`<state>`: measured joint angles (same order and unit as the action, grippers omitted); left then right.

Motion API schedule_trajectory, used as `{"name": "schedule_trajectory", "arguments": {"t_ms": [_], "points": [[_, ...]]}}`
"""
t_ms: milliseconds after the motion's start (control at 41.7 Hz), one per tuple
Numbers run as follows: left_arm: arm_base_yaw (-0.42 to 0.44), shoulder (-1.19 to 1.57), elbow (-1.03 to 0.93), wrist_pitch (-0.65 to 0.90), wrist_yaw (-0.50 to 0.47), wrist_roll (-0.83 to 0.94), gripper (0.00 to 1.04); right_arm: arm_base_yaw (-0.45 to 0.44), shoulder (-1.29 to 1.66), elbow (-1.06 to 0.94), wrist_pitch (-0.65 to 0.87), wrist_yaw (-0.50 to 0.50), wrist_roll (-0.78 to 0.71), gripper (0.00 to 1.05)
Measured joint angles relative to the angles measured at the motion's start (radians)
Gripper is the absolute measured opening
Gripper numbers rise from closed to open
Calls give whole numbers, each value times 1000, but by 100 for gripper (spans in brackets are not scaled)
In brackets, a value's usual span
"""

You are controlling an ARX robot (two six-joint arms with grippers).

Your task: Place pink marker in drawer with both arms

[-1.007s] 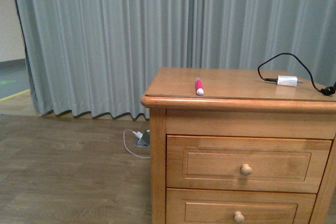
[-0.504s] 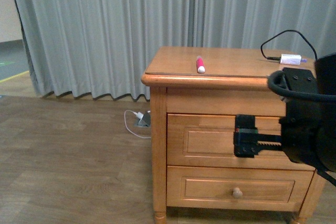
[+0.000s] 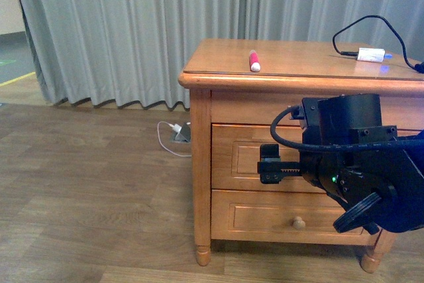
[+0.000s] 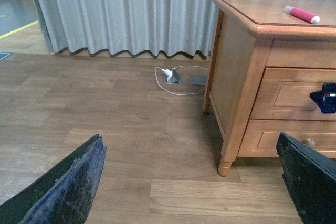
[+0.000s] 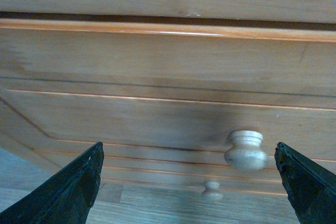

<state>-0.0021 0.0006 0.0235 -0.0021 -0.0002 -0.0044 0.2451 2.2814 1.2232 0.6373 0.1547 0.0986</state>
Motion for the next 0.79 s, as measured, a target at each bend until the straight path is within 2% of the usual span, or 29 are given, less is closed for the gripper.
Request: {"name": "schedule_trajectory", "arguments": {"t_ms": [791], "points": [[0, 0, 0, 0, 0, 0, 99, -58, 98, 106, -58, 28, -14, 96]]}}
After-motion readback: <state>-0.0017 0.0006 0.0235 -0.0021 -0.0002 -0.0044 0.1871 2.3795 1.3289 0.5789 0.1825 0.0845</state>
